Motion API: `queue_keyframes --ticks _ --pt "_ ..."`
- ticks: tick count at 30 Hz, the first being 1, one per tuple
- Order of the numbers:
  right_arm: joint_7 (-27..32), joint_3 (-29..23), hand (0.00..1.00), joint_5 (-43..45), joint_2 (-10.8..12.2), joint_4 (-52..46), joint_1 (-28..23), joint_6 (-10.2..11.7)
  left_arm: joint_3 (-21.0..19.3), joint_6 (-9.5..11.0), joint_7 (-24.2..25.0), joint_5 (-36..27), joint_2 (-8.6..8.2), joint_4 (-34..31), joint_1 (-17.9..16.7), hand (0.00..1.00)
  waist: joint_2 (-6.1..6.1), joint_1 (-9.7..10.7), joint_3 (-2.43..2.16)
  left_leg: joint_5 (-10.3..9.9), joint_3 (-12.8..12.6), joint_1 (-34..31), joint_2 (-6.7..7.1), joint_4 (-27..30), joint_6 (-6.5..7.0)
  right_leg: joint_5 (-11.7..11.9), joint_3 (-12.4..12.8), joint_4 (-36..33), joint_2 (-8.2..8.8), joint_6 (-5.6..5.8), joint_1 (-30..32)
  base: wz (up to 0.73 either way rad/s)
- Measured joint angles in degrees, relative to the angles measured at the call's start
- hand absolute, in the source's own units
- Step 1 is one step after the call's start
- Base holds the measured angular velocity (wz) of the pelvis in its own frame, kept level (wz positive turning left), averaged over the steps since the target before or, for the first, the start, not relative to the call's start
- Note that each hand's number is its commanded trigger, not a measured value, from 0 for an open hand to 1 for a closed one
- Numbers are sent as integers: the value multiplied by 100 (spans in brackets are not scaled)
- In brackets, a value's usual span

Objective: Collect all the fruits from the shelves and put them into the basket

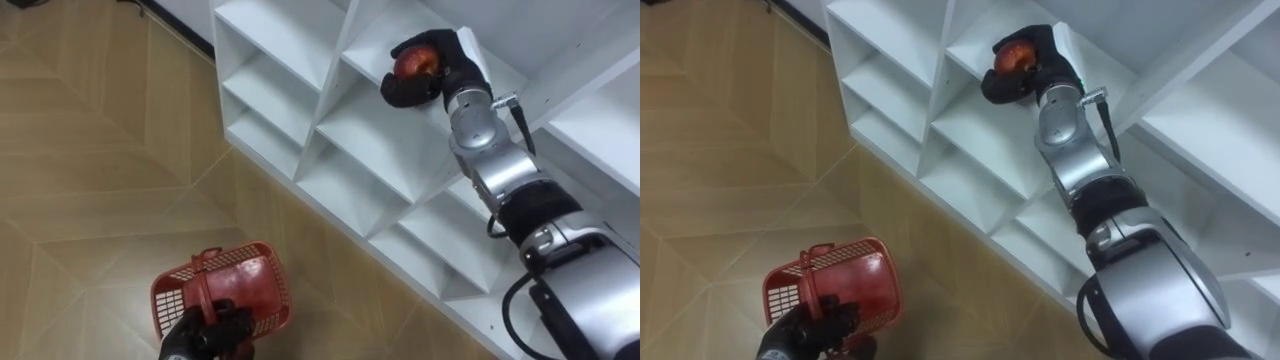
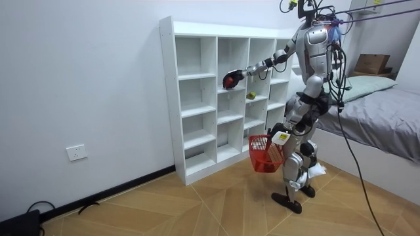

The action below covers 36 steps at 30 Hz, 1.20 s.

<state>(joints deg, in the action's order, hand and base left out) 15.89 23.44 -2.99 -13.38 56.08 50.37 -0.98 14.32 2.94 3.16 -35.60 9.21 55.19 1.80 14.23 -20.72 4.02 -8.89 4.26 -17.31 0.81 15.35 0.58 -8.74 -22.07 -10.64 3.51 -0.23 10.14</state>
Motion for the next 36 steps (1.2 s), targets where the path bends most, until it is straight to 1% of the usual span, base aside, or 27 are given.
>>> queue_keyframes --ticks 9,13,15,16,18,19,20,21,22,24,25,26,27,28,29,30,31,33,34,35,36 --pt "0 5 100 0 0 23 0 13 0 5 -18 -126 2 7 6 100 5 1 3 2 -37 7 -7 2 3 0 30 0 6 1 2 0" --pt "1 -1 100 6 0 -3 -2 1 -1 8 -18 -132 3 -7 2 100 6 30 3 2 -30 -5 -3 12 3 0 2 -1 7 0 0 1" --pt "-12 -7 100 110 1 -237 -3 -38 -4 9 -19 -144 27 -17 40 100 5 164 3 2 -35 -18 -5 24 3 0 -6 -6 4 0 -8 6" --pt "-19 -9 100 118 0 -321 -3 -38 -4 7 -20 -149 34 -17 41 100 5 190 3 2 -43 -17 -3 27 4 0 -3 -7 3 0 -8 0" --pt "-26 -14 100 120 -1 -735 -11 -37 -2 -6 -23 -148 70 -29 47 100 5 346 3 2 -59 -17 -6 34 4 1 9 -8 0 1 -7 -3" --pt "-28 -18 100 117 -1 -878 -27 -39 -7 -27 -28 -148 82 -74 35 100 5 384 3 2 -67 -19 -8 34 4 1 19 -8 -2 0 0 -4" --pt "-39 -31 100 120 -1 -1225 -82 -38 -12 -62 -33 -147 102 -242 -16 100 0 466 0 2 -76 -26 -10 34 4 2 28 -7 -4 -1 10 0" --pt "-44 -30 100 119 3 -1553 -152 -25 -7 -101 -38 -168 82 -385 -12 100 -12 554 -5 2 -76 -17 -9 35 4 3 30 -8 -3 -3 3 0" --pt "-44 -30 100 114 8 -1678 -190 -14 -6 -124 -44 -179 58 -461 5 100 -16 610 -7 2 -76 -4 -10 36 4 3 36 -8 -3 -3 -7 0" --pt "-75 -25 100 21 25 -1975 -442 75 78 -161 -46 -265 -104 -713 123 100 -34 660 -8 2 -97 99 -9 45 4 3 156 -1 -2 -2 -100 0" --pt "-99 -24 100 7 28 -2011 -526 75 116 -175 -49 -275 -148 -770 152 100 -50 670 -15 1 -100 135 -7 48 4 3 173 -1 3 -1 -139 0" --pt "-151 -24 100 6 28 -2055 -689 72 200 -221 -52 -306 -223 -954 161 100 -99 713 -31 1 -103 212 -7 48 5 6 193 -2 12 3 -217 0" --pt "-189 -21 100 3 29 -2094 -814 57 291 -263 -64 -309 -278 -1153 162 100 -180 783 -56 0 -117 272 -9 48 6 11 258 -4 16 11 -273 0" --pt "-197 -27 100 10 32 -2145 -887 44 300 -294 -81 -311 -315 -1260 157 100 -218 812 -69 0 -146 303 -11 42 7 13 309 -3 16 15 -289 -13" --pt "-223 -44 100 9 37 -2343 -1086 25 342 -313 -137 -314 -388 -1486 132 100 -292 847 -101 -1 -267 357 -13 36 9 16 391 -2 19 24 -317 -27" --pt "-240 -45 100 -1 64 -2558 -1299 25 373 -312 -145 -328 -407 -1669 99 100 -354 863 -134 -2 -318 435 -13 4 10 18 464 -6 14 29 -352 -32" --pt "-241 -44 100 -4 82 -2651 -1402 25 390 -313 -145 -368 -407 -1745 87 100 -381 898 -149 -3 -349 482 -15 -16 11 18 487 -6 10 29 -379 -26" --pt "-245 -39 100 -23 140 -2901 -1703 11 414 -314 -149 -539 -408 -1910 60 100 -477 1033 -209 -3 -431 635 -53 -108 14 23 579 -21 -22 20 -438 -22" --pt "-245 -39 100 -21 142 -2958 -1755 -10 425 -313 -149 -548 -410 -1933 58 100 -504 1080 -223 -3 -447 643 -65 -111 13 29 600 -22 -33 11 -442 -25" --pt "-338 0 100 7 172 -3133 -1849 -39 473 -316 -153 -546 -412 -1935 68 100 -544 1140 -245 -1 -520 677 -97 -120 12 47 629 -22 -53 -15 -450 -18" --pt "-379 -2 100 41 238 -3284 -1964 -42 515 -341 -174 -542 -419 -1948 66 100 -575 1223 -261 2 -546 725 -114 -134 6 54 634 -18 -63 -25 -492 -13"
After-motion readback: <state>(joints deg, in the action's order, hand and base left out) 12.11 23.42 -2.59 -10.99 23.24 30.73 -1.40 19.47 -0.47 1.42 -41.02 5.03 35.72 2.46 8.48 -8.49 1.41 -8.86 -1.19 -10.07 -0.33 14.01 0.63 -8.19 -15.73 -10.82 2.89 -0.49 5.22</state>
